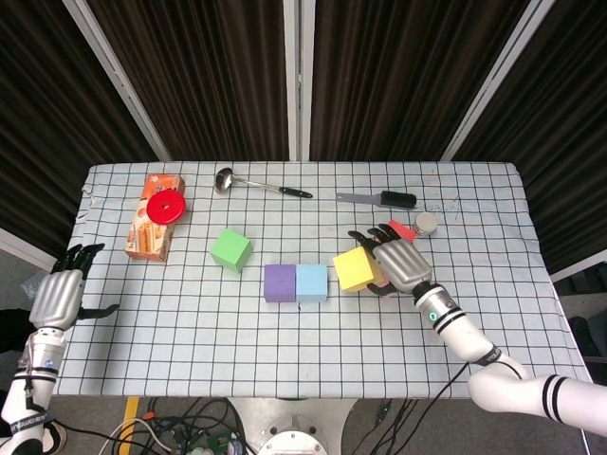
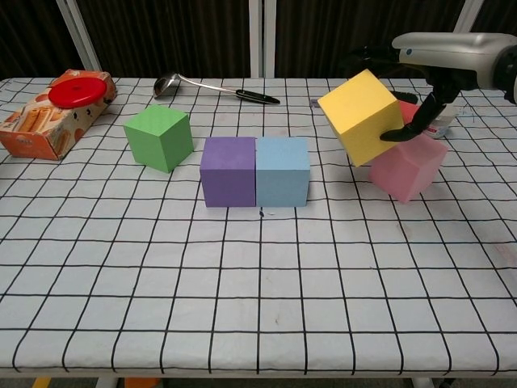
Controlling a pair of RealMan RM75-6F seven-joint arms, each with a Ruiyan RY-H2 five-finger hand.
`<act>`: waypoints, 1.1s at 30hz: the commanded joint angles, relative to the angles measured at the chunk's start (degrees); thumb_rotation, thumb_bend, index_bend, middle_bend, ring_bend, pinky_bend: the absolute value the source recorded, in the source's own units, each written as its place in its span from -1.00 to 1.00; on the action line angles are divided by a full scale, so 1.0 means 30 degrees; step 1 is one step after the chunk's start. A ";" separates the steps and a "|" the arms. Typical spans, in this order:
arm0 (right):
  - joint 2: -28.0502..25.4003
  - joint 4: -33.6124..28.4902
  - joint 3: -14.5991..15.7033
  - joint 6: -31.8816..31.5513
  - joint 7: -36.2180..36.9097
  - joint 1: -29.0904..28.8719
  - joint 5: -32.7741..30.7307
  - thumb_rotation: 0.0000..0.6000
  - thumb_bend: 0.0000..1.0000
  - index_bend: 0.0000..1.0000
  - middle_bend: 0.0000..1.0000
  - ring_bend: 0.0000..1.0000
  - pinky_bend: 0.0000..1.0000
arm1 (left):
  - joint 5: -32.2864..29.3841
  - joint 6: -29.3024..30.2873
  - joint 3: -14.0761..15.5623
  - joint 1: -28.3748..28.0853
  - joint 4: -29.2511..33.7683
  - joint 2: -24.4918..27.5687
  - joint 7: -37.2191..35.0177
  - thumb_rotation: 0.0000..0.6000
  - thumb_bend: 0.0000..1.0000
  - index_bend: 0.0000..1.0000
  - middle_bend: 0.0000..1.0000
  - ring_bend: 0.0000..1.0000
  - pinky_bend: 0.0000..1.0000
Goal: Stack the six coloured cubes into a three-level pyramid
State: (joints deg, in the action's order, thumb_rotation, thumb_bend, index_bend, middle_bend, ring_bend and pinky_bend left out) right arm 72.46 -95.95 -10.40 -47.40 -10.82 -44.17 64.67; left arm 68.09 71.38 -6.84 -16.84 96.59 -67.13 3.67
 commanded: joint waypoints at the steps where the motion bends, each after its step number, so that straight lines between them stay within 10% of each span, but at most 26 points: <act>1: -0.0122 -0.0180 0.0048 0.0240 -0.0494 -0.0314 -0.0104 1.00 -0.39 -1.00 0.14 -0.81 -1.00 | 0.0036 -0.0012 -0.0019 -0.0006 0.0011 0.0000 0.0020 1.00 -0.97 -0.82 -0.80 -0.97 -0.78; 33: -0.1093 -0.1422 0.2742 -0.0229 -1.0239 -0.3513 -0.6922 1.00 -0.34 -1.00 0.21 -0.81 -1.00 | 0.0217 -0.0295 -0.0096 0.0226 -0.0590 -0.0144 -0.0797 1.00 -0.97 -0.82 -0.80 -0.97 -0.78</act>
State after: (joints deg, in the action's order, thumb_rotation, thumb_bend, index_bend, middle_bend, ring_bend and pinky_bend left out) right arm 68.93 -100.23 -2.08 -48.20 -41.25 -54.37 44.24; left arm 68.74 70.50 -7.11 -16.18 94.86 -67.56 1.32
